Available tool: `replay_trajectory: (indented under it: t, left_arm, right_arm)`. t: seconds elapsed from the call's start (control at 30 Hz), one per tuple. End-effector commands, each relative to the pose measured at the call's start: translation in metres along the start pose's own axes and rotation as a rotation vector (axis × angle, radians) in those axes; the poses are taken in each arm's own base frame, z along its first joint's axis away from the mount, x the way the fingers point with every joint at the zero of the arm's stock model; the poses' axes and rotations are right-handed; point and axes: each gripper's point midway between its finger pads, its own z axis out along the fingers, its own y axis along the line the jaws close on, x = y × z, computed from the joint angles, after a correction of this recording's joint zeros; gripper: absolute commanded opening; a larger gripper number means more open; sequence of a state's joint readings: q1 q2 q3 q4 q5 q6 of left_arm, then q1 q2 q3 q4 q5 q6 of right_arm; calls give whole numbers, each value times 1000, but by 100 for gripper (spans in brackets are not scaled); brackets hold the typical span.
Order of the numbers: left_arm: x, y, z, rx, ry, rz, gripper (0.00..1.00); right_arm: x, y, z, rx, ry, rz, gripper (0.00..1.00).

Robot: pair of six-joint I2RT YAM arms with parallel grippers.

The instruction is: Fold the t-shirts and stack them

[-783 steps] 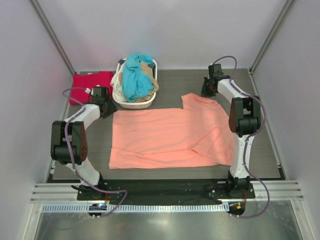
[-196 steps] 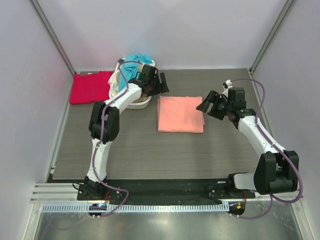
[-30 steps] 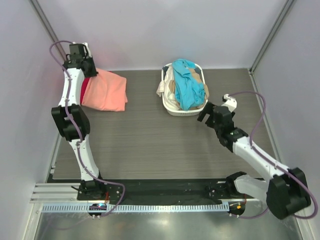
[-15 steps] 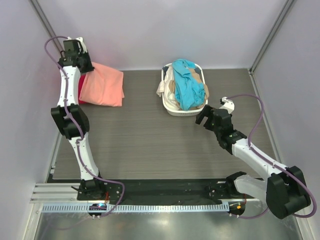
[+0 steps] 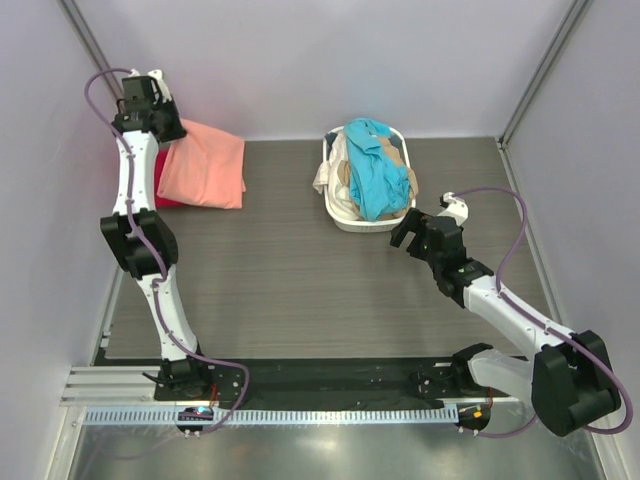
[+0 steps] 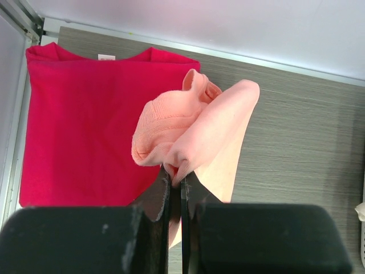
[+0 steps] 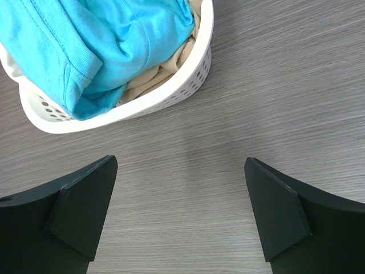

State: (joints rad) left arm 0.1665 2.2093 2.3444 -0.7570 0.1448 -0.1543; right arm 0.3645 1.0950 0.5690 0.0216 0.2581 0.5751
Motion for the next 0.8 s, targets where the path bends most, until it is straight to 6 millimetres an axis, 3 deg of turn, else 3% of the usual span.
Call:
replay_trajectory:
  t: [0.0,0.6,0.73,0.77]
  left_arm:
    - [-69,-12,-55,43,-204,17,0]
    - [-90,-6,-71,59,-273,10,0]
    - [-95,6,-65,53,-287,-3,0]
    - [-91,11,-55,46,-275,-4,0]
  right_arm:
    - [-28,18,0,-46,-69,22,100]
    - [-26,19,2,-46,-60,22,100]
    - [-25,19,3,-46,-55,21,100]
    - [-25,19,3,-46,-55,21,100]
